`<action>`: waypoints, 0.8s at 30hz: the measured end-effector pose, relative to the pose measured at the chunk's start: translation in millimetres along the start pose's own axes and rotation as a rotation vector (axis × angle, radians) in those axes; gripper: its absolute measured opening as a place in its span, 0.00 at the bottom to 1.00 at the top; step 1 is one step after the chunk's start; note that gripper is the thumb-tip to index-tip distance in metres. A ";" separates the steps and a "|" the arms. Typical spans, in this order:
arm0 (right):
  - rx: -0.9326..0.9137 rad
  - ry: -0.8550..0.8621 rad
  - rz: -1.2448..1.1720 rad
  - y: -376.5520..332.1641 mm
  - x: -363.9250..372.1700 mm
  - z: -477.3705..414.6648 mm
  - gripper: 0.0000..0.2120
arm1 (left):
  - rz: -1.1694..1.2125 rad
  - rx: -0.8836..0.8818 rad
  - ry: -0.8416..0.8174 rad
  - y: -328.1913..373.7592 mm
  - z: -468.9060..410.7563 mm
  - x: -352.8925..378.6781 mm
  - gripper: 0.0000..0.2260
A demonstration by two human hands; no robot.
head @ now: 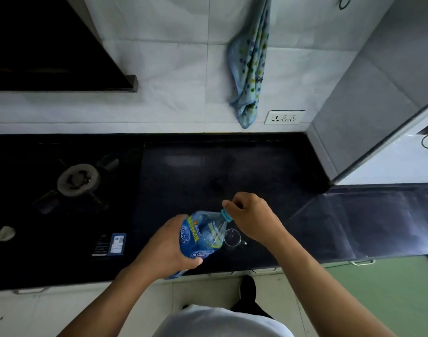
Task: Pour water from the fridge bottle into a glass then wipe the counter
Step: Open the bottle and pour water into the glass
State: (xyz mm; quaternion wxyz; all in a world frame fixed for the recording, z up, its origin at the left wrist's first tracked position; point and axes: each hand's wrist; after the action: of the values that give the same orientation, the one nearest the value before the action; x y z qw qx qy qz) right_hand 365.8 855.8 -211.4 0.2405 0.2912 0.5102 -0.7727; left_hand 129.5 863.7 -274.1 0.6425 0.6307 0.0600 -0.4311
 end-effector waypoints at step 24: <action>-0.058 0.000 -0.081 75.0 -24.3 4.2 0.02 | -0.281 -0.063 -0.132 -50.2 -25.3 16.4 0.39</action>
State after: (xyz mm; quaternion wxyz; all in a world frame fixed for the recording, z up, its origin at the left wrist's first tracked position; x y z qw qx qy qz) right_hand 432.4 826.3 -241.9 0.2172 0.2634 0.5437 -0.7667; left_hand 119.9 886.1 -327.4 0.5978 0.5659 0.1189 -0.5552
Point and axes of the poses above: each hand's wrist, its own z-axis away from the middle knuckle, its own x-axis out of the palm, y = z × x, and after that the axes turned 1 degree about x, right-handed
